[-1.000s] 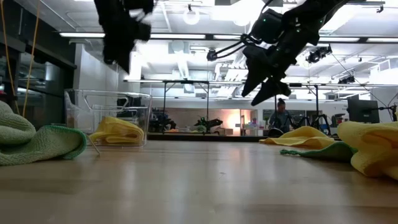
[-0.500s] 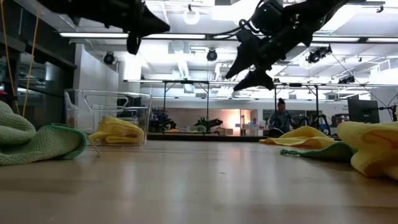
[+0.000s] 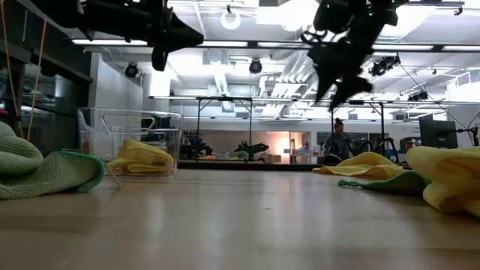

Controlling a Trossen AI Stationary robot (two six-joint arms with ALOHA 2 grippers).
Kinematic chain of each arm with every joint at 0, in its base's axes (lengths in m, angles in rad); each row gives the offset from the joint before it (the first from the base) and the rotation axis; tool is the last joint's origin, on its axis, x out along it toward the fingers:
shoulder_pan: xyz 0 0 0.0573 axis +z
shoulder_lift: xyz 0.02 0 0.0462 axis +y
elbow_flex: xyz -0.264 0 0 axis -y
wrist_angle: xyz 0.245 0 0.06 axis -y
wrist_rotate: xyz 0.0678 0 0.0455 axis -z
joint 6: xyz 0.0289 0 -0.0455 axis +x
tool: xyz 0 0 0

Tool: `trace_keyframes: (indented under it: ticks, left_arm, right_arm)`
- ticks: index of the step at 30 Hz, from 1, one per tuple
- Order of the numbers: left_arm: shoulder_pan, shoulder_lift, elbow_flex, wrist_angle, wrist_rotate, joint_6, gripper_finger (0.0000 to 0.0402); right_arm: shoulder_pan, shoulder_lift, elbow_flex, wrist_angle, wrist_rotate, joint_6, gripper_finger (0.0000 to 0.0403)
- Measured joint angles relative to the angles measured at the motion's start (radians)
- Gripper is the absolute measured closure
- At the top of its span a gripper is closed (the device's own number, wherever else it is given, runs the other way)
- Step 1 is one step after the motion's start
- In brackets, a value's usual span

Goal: Fold microfiber towels
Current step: Fold the top yellow towel

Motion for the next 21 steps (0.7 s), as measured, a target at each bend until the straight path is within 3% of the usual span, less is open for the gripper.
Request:
trace_keyframes:
  ticks: [4, 8, 14, 21]
  left_arm:
    - [-0.001, 0.000, 0.000, -0.001, -0.002, 0.021, 0.0334]
    - [-0.008, 0.000, 0.000, -0.003, -0.002, 0.022, 0.0292]
    - [-0.021, 0.000, 0.000, -0.004, -0.001, 0.022, 0.0244]
    - [-0.023, 0.000, 0.000, -0.004, -0.001, 0.022, 0.0232]
  right_arm:
    - [0.026, 0.003, -0.055, -0.165, -0.030, 0.109, 0.0179]
    - [0.071, 0.003, -0.137, -0.238, 0.029, 0.230, 0.0179]
    - [0.108, 0.003, -0.209, -0.190, 0.058, 0.333, 0.0179]
    - [0.117, 0.059, -0.249, -0.131, 0.068, 0.360, 0.0179]
